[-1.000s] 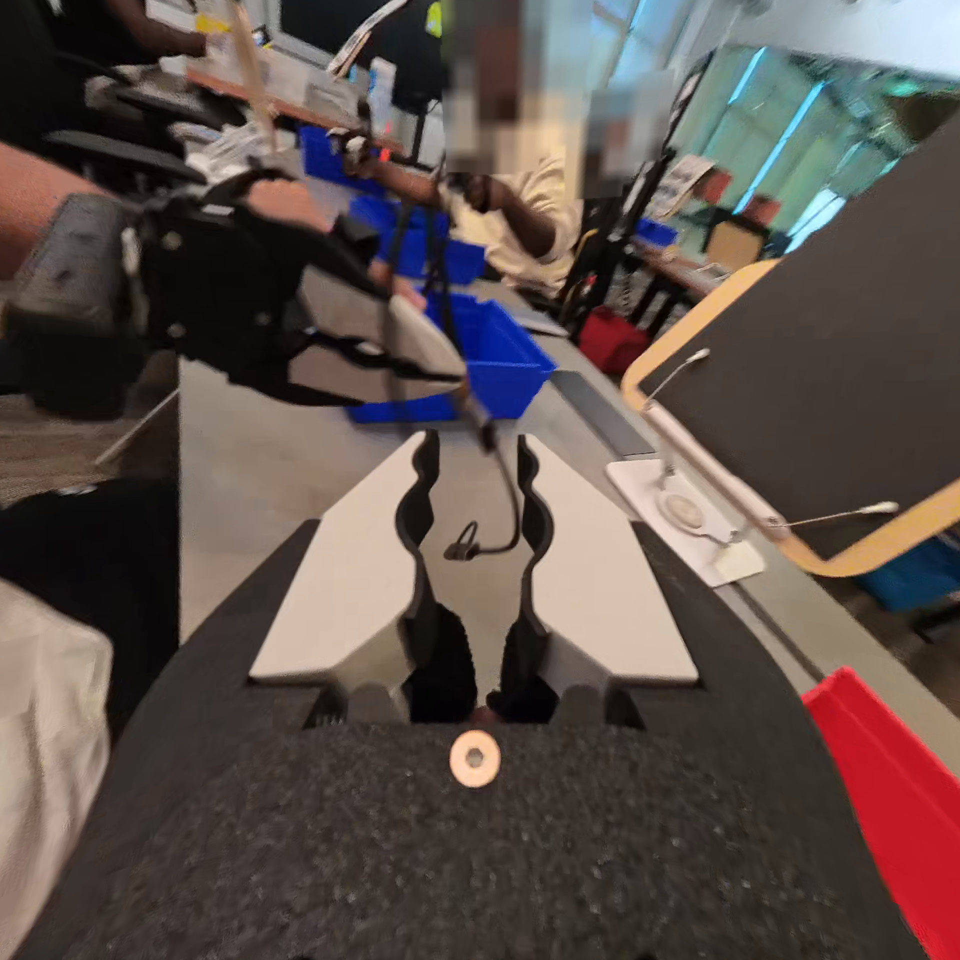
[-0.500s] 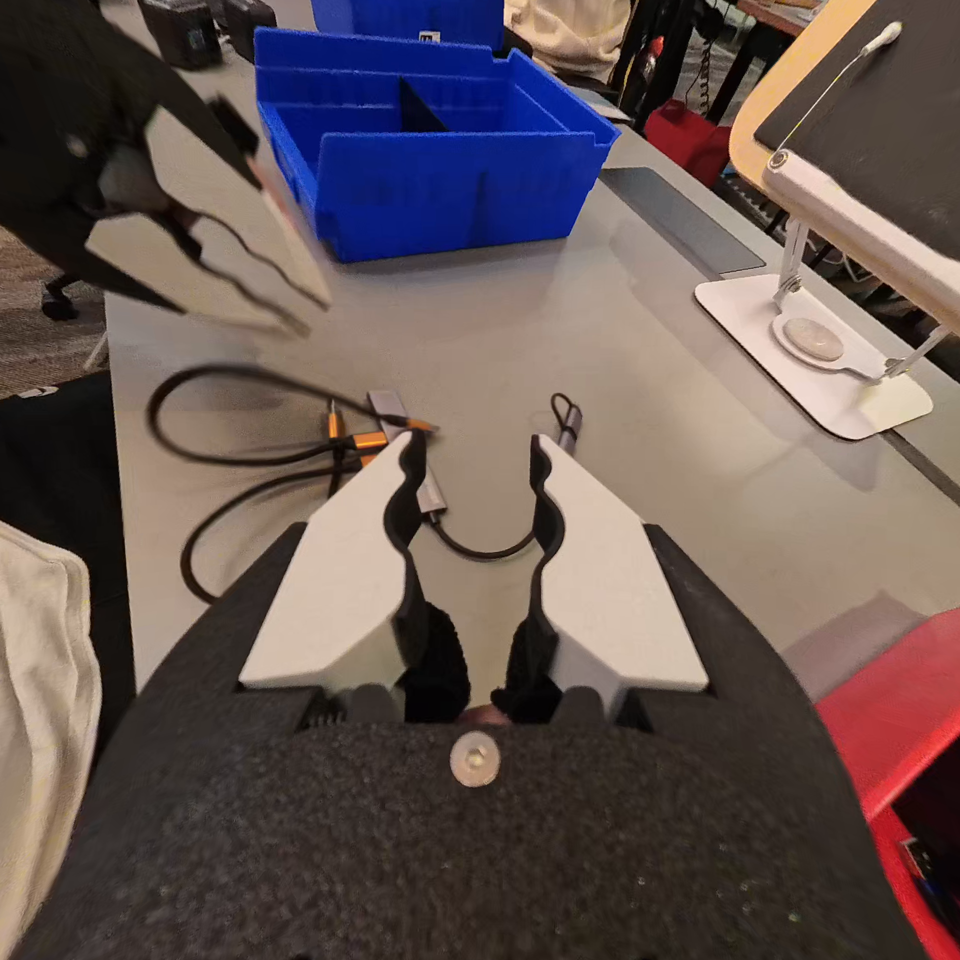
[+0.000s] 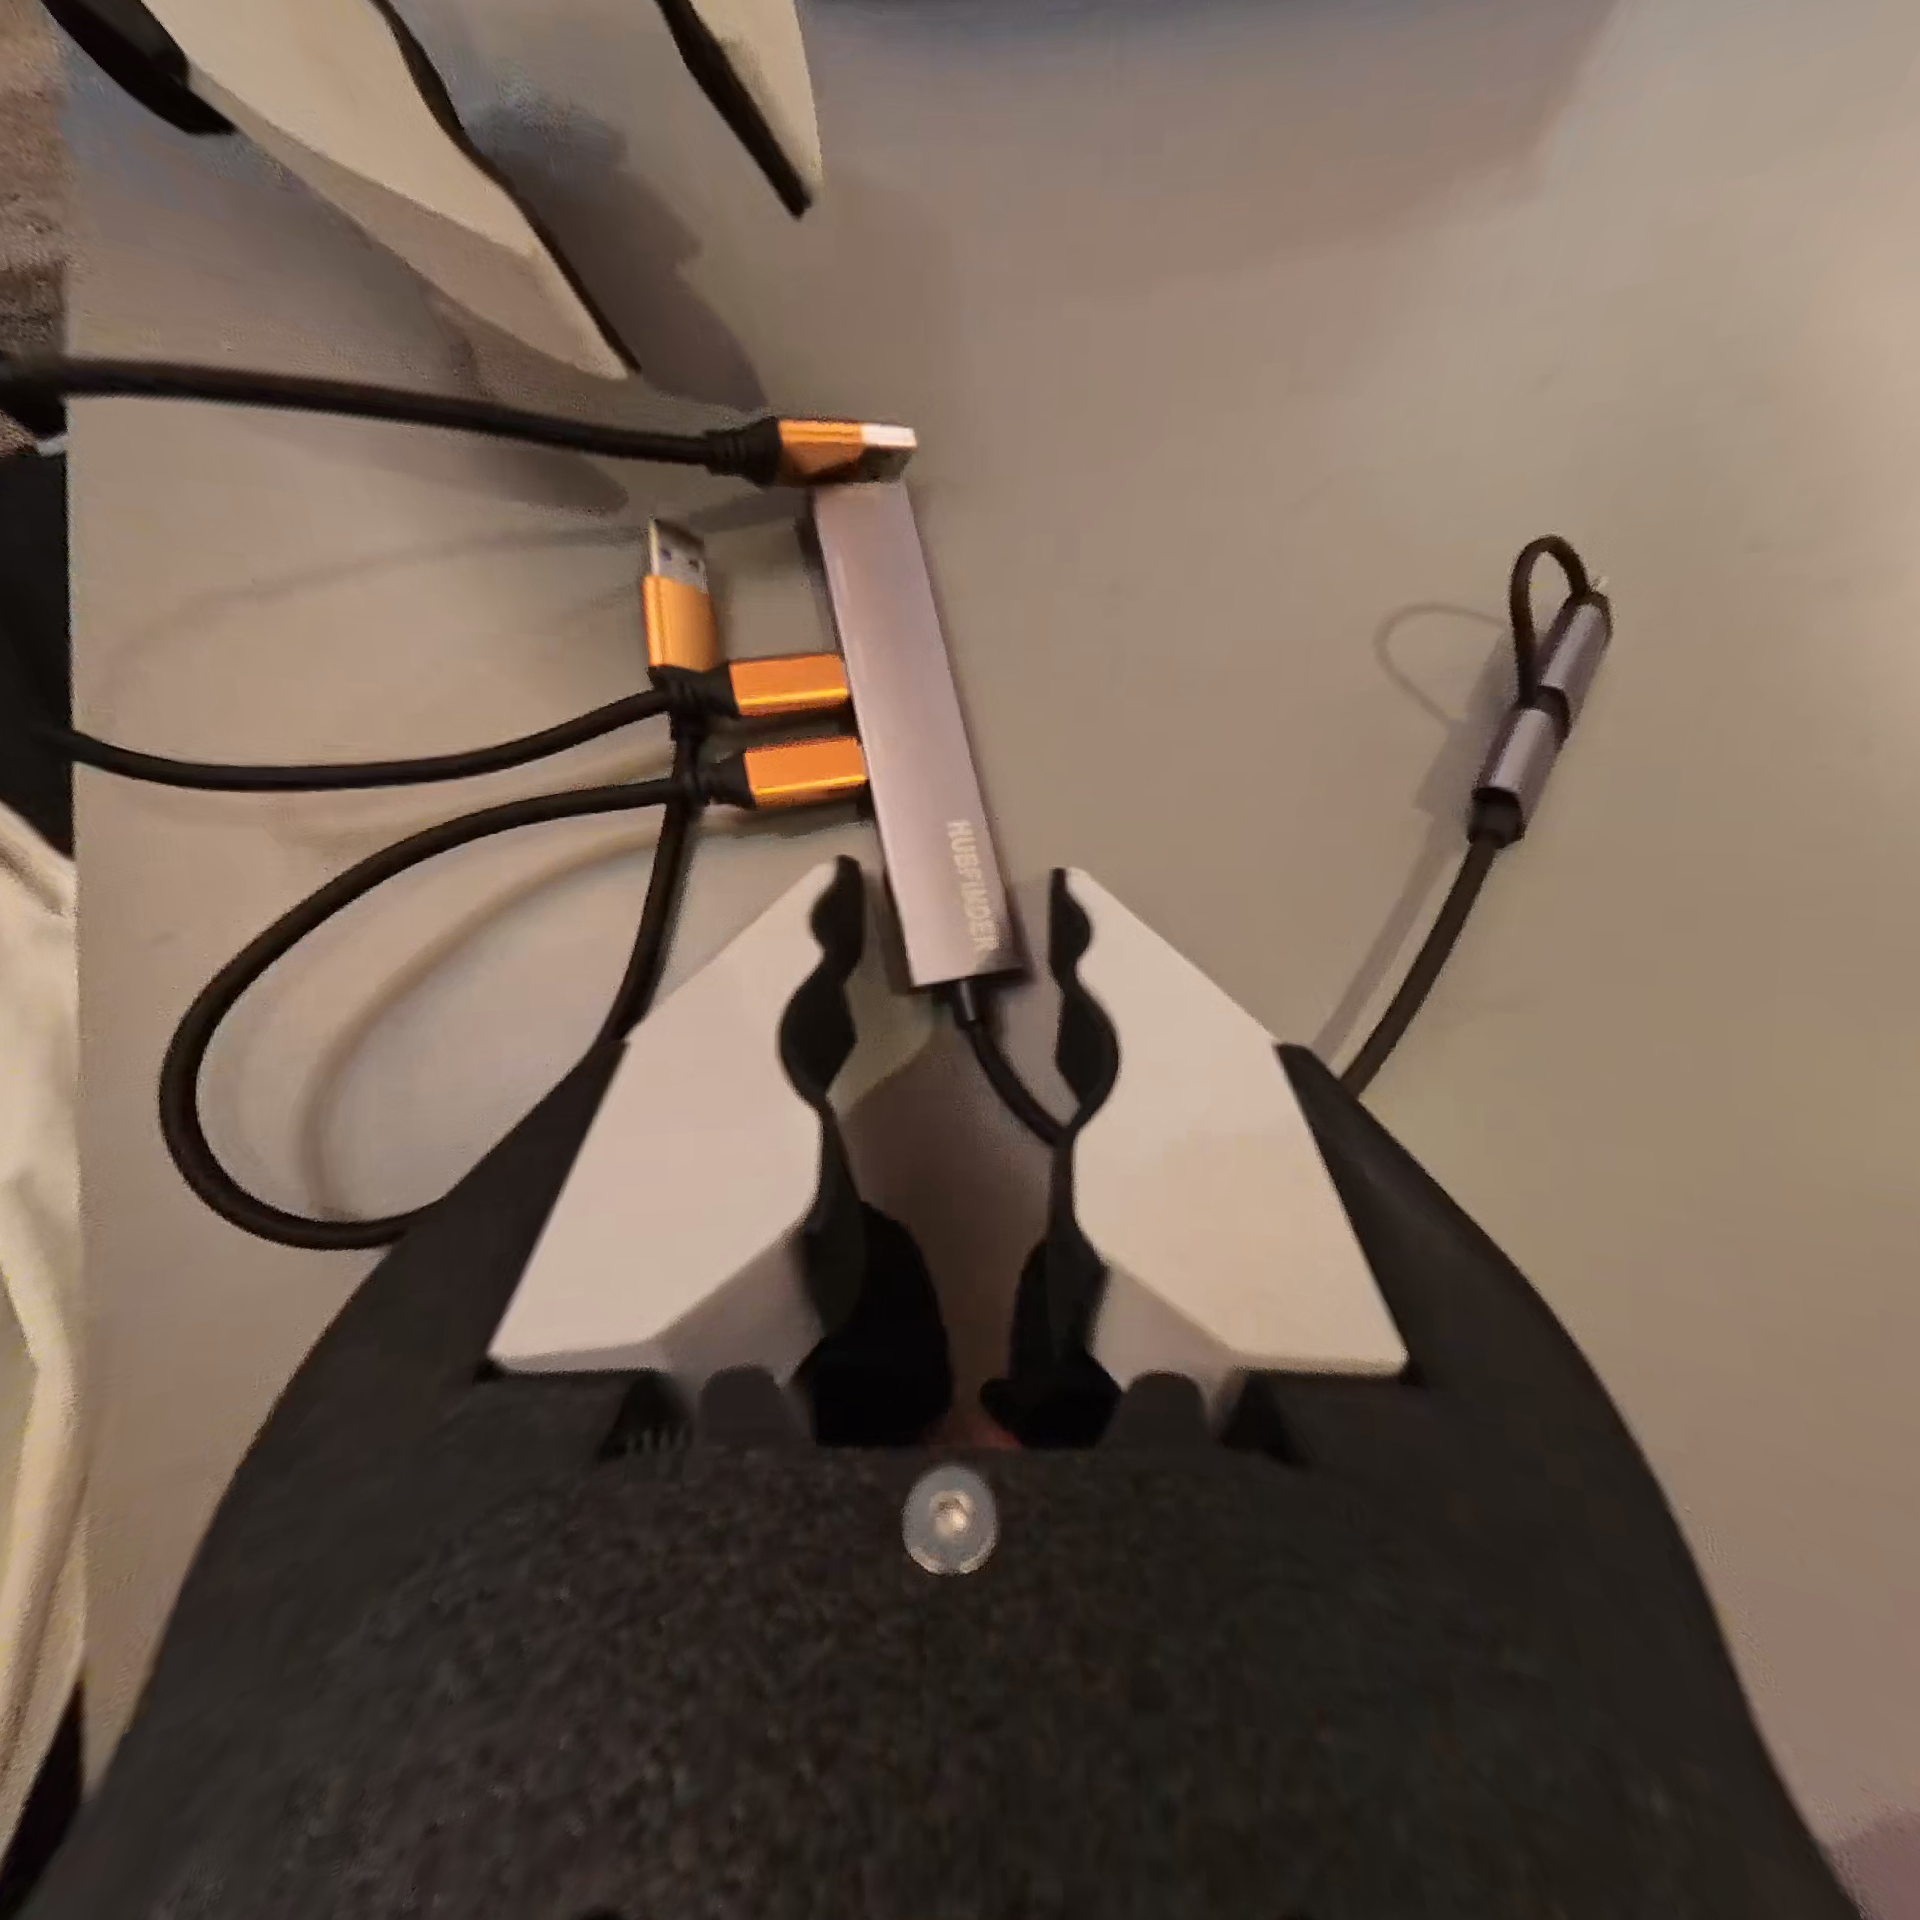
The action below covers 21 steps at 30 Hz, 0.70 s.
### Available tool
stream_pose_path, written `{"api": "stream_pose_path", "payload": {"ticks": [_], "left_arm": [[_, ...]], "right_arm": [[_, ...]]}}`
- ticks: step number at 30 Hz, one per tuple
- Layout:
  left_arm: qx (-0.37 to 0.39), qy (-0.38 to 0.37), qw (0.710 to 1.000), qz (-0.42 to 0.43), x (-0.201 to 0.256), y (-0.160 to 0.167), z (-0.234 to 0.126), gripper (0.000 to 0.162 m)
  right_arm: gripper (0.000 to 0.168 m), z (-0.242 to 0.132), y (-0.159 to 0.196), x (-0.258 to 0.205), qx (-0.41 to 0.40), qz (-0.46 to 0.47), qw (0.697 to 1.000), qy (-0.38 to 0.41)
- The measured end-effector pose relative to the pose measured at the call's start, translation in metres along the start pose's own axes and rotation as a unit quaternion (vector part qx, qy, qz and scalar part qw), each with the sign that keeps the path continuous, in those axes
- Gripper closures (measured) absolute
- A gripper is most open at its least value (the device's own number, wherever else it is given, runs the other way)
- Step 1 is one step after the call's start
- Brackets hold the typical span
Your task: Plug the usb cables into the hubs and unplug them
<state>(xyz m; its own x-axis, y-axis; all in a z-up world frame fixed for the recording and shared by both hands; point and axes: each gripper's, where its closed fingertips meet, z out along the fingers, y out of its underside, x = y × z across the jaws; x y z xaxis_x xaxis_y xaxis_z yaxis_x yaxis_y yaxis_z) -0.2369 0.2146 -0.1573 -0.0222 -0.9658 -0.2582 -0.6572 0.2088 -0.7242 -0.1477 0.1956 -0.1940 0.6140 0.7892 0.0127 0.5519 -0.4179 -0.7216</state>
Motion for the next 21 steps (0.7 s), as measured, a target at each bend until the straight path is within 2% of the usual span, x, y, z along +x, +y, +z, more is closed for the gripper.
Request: {"api": "stream_pose_path", "payload": {"ticks": [1,6,11,15,19,21], "left_arm": [[-0.002,-0.006,1.000,0.003,-0.004,0.001,-0.004,0.126],[0.012,0.007,0.999,-0.032,-0.020,-0.004,-0.019,0.126],[0.033,0.020,0.999,-0.013,-0.023,-0.018,-0.020,0.120],[0.048,0.012,0.993,0.103,-0.011,-0.039,-0.021,0.119],[0.075,-0.018,0.959,0.274,0.015,-0.066,-0.021,0.126],[0.077,-0.016,0.946,0.314,0.024,-0.074,-0.018,0.125]], "right_arm": [[0.145,0.001,0.000,0.001,0.000,-0.008,1.000,0.002],[0.147,-0.004,0.001,0.002,0.004,-0.011,1.000,0.001],[0.147,-0.035,-0.020,-0.010,0.091,0.034,0.994,-0.057],[0.148,-0.065,-0.042,-0.026,0.170,0.082,0.972,-0.137],[0.147,-0.075,-0.051,-0.042,0.194,0.099,0.954,-0.207],[0.147,-0.078,-0.055,-0.053,0.199,0.099,0.945,-0.241]]}}
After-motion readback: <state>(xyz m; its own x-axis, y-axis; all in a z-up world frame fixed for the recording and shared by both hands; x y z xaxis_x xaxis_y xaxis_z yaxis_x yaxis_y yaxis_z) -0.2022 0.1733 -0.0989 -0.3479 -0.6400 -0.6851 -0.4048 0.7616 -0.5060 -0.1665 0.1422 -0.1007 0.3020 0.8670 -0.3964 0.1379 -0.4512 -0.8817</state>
